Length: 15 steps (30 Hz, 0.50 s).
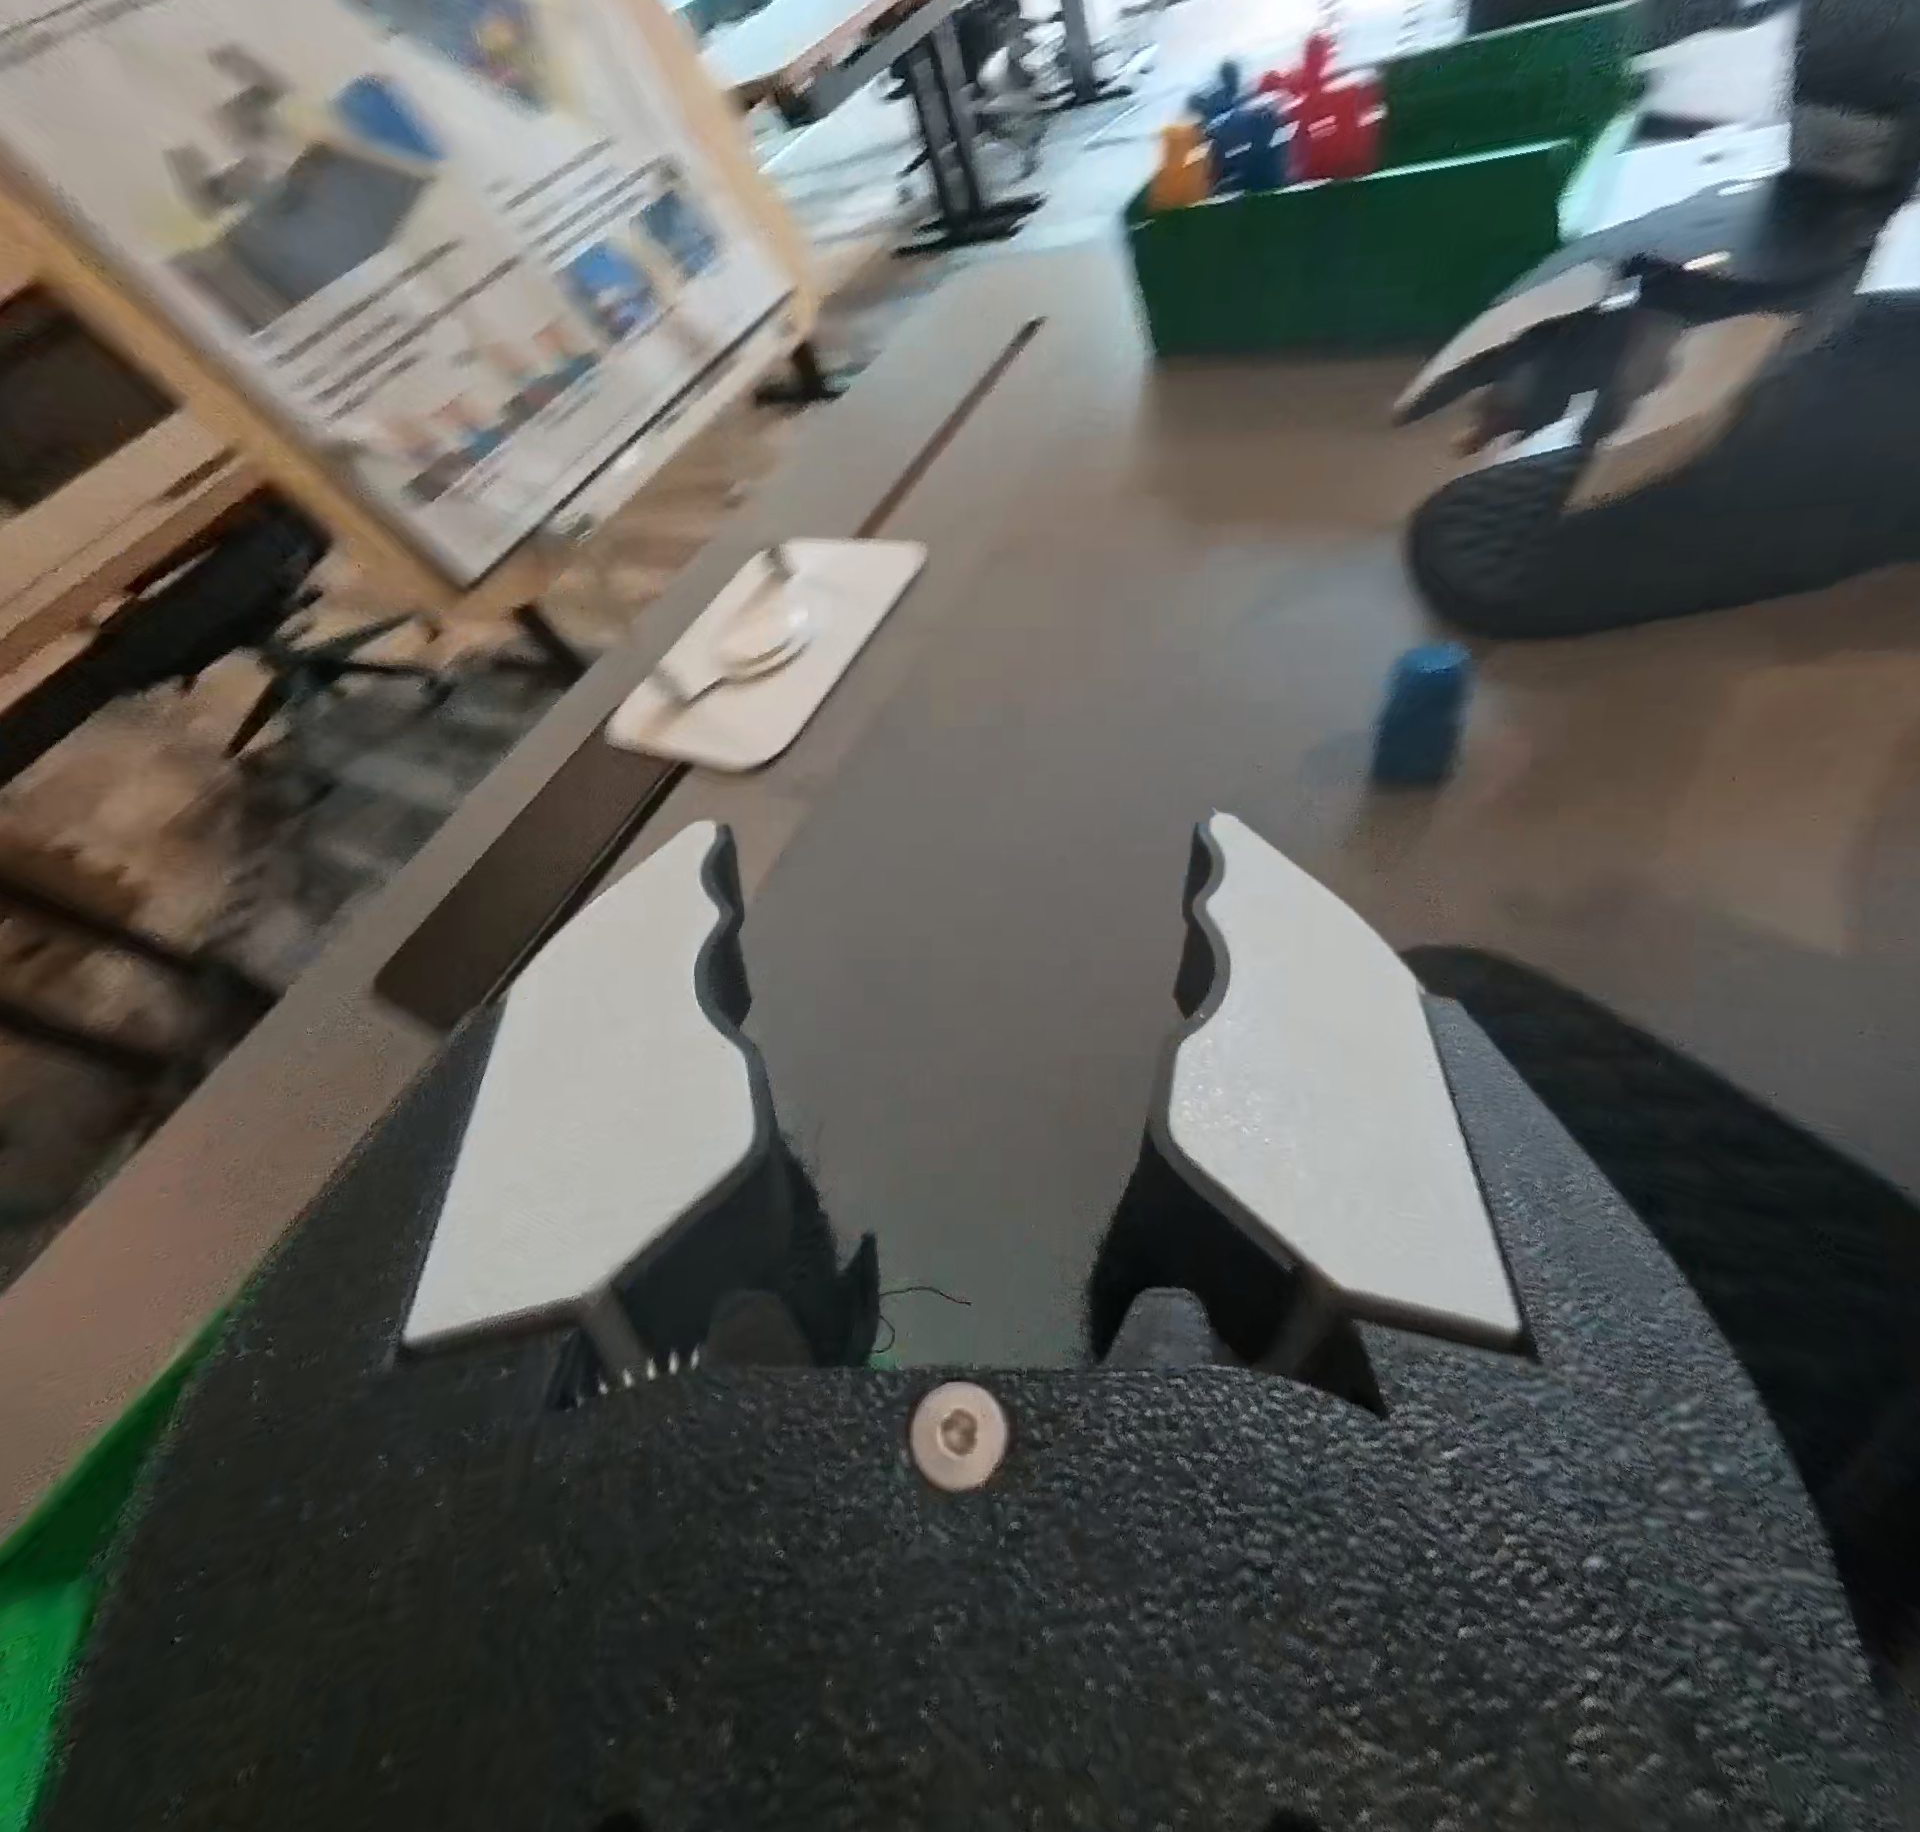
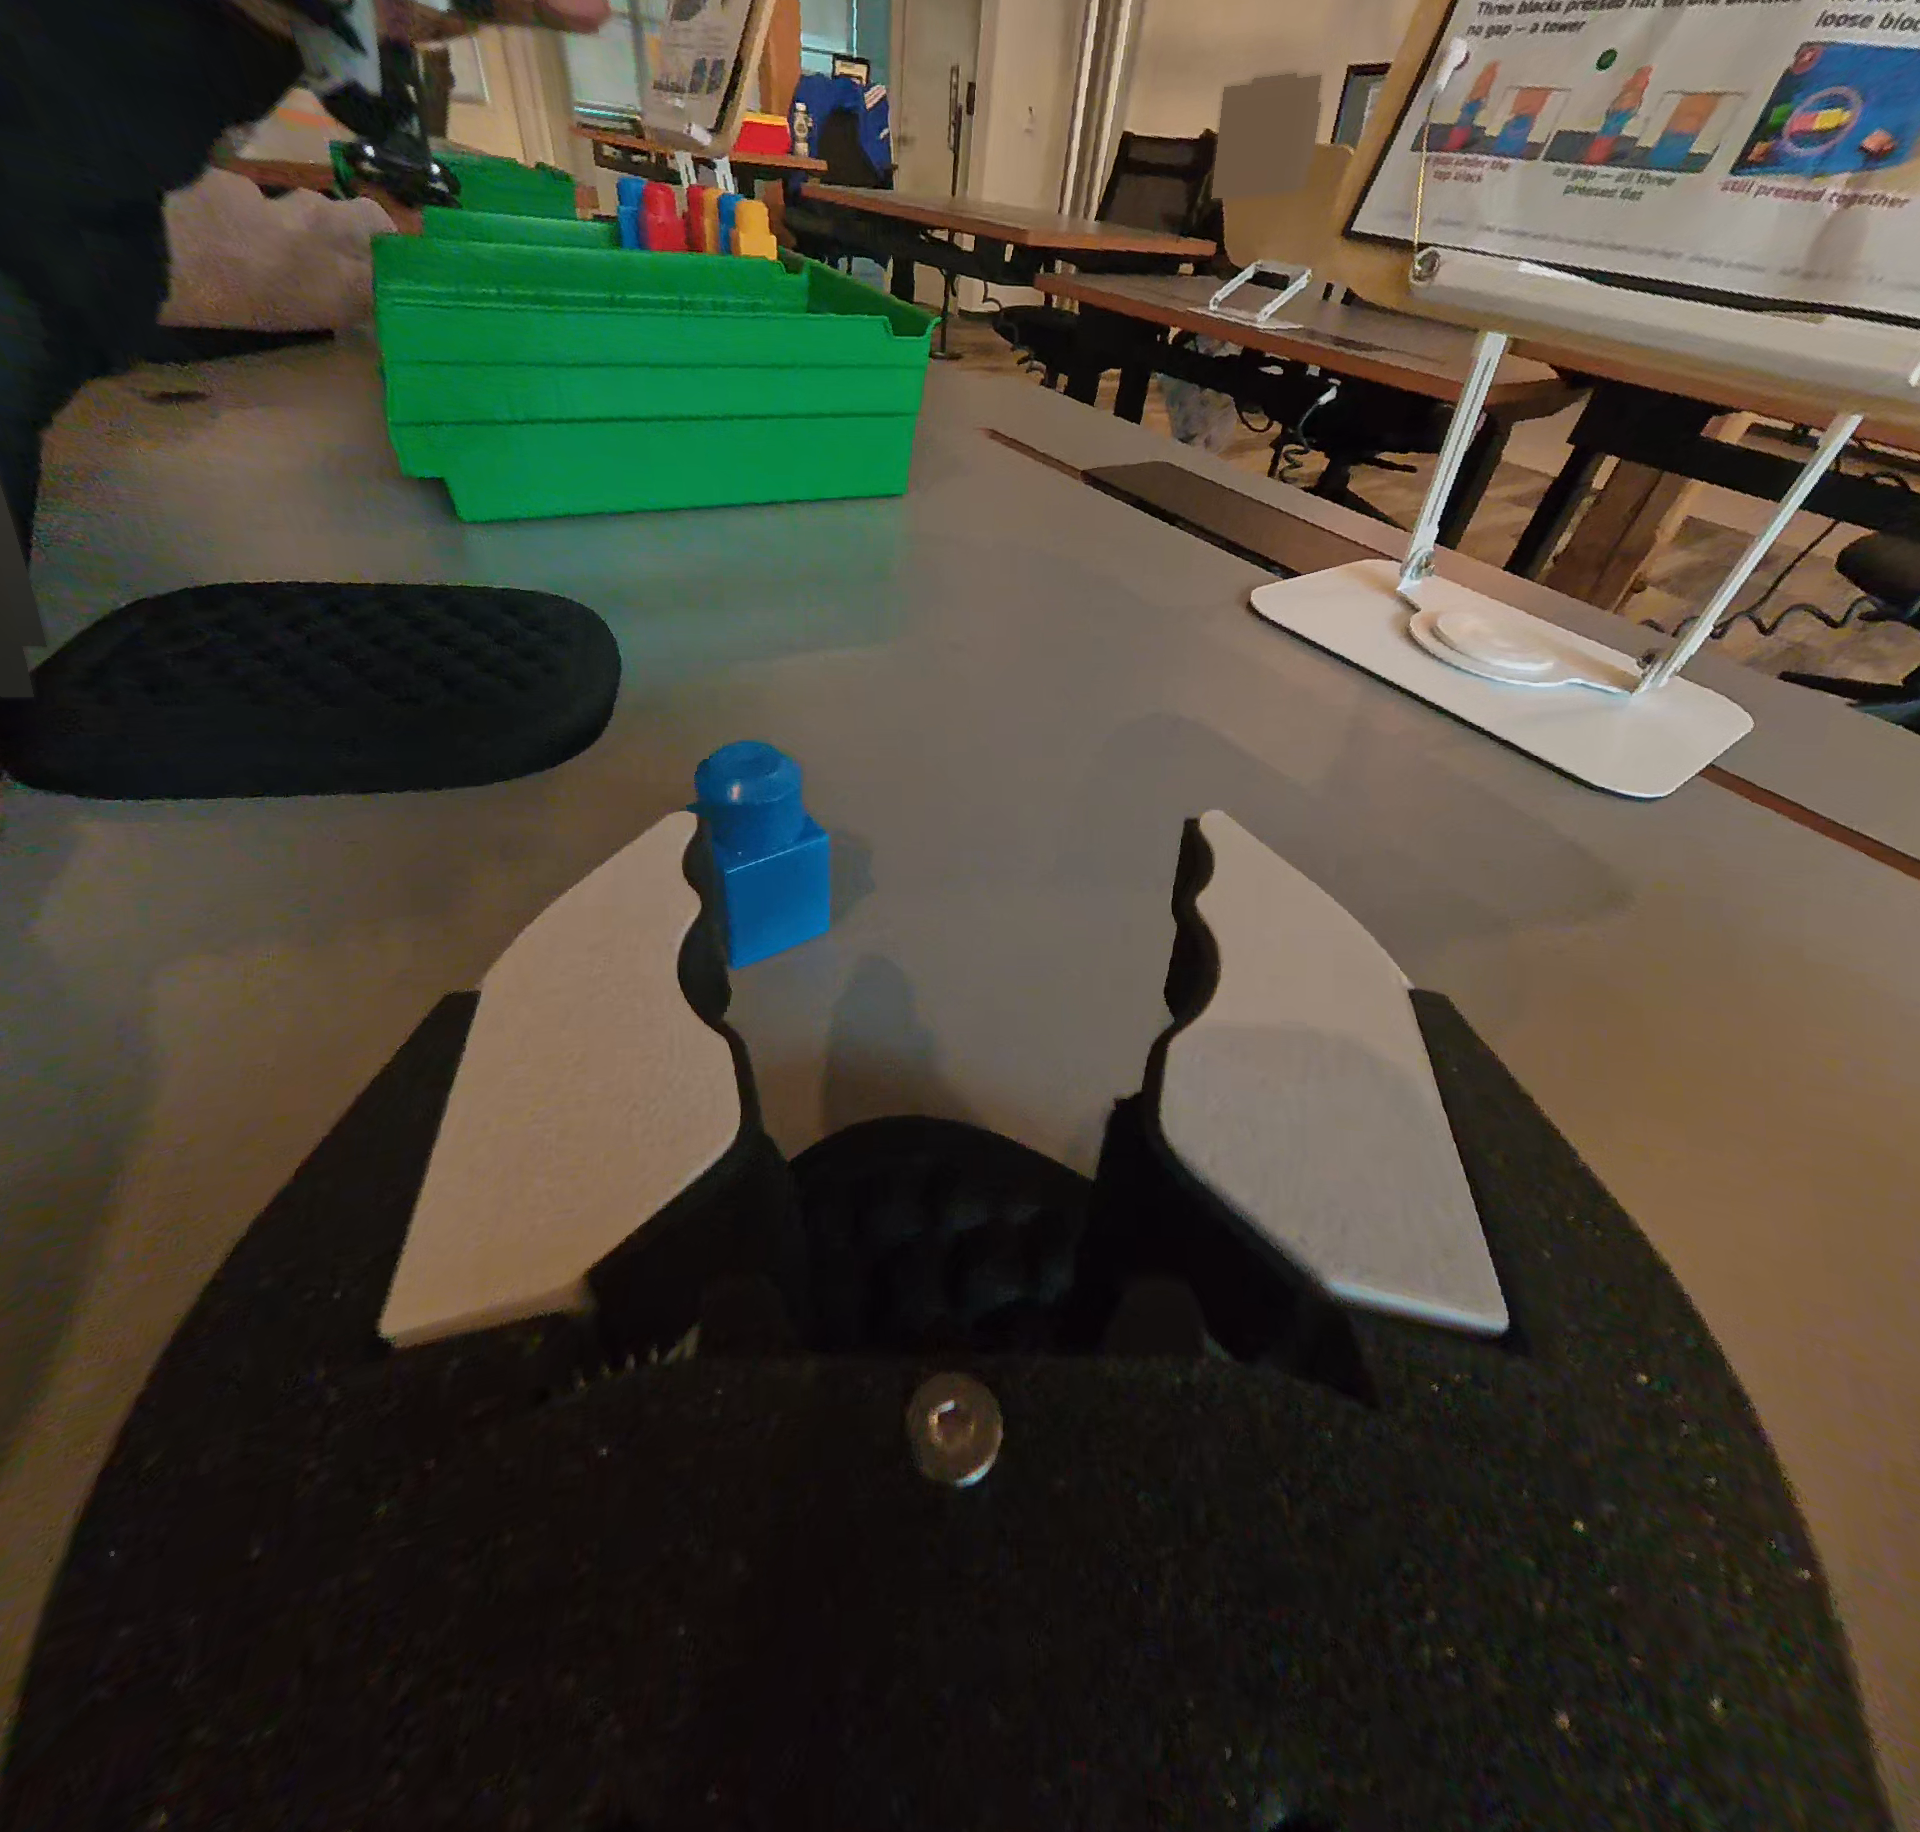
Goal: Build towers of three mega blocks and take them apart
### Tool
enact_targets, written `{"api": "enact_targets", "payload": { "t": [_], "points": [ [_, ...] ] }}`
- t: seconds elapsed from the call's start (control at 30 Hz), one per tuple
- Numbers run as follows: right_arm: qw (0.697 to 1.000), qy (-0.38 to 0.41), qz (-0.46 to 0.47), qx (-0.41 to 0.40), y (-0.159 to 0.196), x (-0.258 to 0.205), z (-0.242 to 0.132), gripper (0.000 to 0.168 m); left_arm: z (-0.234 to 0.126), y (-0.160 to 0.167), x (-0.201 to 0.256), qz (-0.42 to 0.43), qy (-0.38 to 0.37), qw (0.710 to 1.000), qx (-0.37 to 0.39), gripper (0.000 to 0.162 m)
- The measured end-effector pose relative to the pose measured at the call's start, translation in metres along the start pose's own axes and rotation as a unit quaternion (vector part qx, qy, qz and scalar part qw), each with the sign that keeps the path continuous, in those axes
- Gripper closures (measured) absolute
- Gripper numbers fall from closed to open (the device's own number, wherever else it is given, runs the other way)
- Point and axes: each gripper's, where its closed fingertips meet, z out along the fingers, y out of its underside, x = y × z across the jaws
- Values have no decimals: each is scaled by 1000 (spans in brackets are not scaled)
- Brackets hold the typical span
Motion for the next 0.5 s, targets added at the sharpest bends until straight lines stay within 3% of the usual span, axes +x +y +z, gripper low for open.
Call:
{"api": "enact_targets", "payload": {
  "t": [0.2,0.5],
  "points": [
    [1000,8,10,-16,4,4,2,85,-42,65,-96,-94,-79,991,-50,81],
    [998,14,12,-59,15,5,9,87,-14,188,-152,-196,-104,959,-176,82]
  ]
}}
